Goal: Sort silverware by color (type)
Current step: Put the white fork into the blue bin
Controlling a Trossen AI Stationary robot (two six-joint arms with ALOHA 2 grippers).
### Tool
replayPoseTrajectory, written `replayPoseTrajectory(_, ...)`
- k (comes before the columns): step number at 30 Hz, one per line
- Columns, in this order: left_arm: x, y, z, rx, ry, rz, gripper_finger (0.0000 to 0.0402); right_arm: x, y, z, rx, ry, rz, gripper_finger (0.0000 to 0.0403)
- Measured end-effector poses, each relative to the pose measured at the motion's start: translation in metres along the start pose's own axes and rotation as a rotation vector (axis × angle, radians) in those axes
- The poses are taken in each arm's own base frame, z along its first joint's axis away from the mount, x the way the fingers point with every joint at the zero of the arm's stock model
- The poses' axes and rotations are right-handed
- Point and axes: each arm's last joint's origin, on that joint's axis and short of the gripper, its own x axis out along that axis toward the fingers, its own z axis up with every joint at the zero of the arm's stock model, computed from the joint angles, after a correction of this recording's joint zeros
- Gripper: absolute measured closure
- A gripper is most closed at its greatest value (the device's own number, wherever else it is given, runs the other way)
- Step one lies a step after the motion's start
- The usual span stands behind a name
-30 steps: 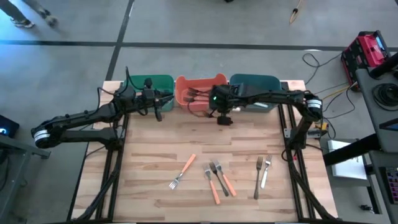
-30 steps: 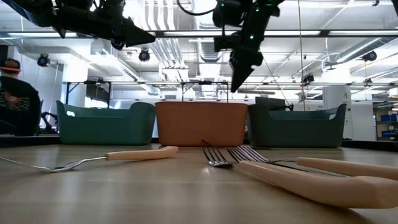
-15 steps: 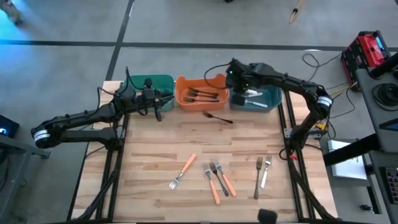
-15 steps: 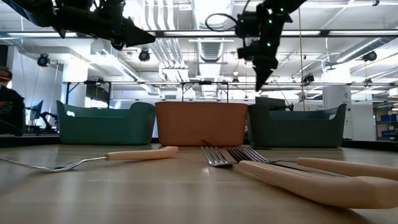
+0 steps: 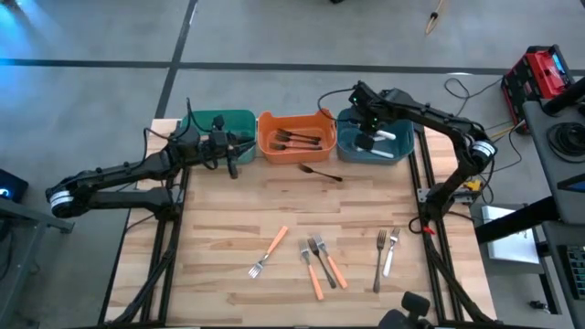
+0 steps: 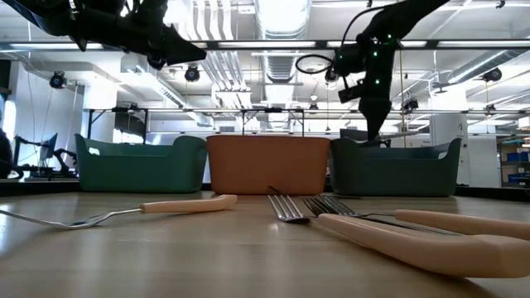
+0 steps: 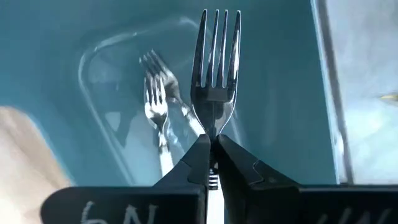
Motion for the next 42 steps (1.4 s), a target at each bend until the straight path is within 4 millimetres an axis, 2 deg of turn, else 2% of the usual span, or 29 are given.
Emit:
replayPoseTrajectory(3, 0.0, 0.0, -0.001, -0.001, 0.013, -0.002, 0.0364, 0.009, 0.003, -0.004, -0.065, 0.023, -0.005, 0.039)
replayPoseTrajectory(7, 0.0, 0.0, -0.002, 0.013, 0.021, -0.003, 0.0364, 0.01, 0.002, -0.007, -0.091, 0.046, -0.02, 0.039)
replayPoseTrajectory(11, 0.0, 0.0, 0.0, 0.101, 0.012, 0.012, 0.0364, 0.011, -0.001, -0.007, -0.125, 0.044, -0.021, 0.039)
replayPoseTrajectory(14, 0.0, 0.003, 0.009, 0.169, -0.011, 0.063, 0.0364, 0.014, -0.006, -0.008, -0.104, 0.039, -0.025, 0.039)
replayPoseTrajectory(21, -0.001, 0.009, 0.026, 0.307, -0.032, 0.164, 0.0364, 0.037, -0.02, -0.01, -0.071, 0.055, -0.004, 0.039)
replayPoseTrajectory(26, -0.001, 0.01, 0.027, 0.398, -0.02, 0.186, 0.0364, 0.054, -0.03, -0.009, -0.069, 0.052, -0.019, 0.039)
replayPoseTrajectory(34, -0.001, 0.011, 0.026, 0.44, -0.004, 0.186, 0.0364, 0.077, -0.03, -0.007, -0.108, 0.028, 0.064, 0.039)
replayPoseTrajectory(42, -0.001, 0.01, 0.022, 0.438, 0.031, 0.172, 0.0364, 0.093, -0.026, -0.012, -0.209, 0.026, 0.068, 0.039)
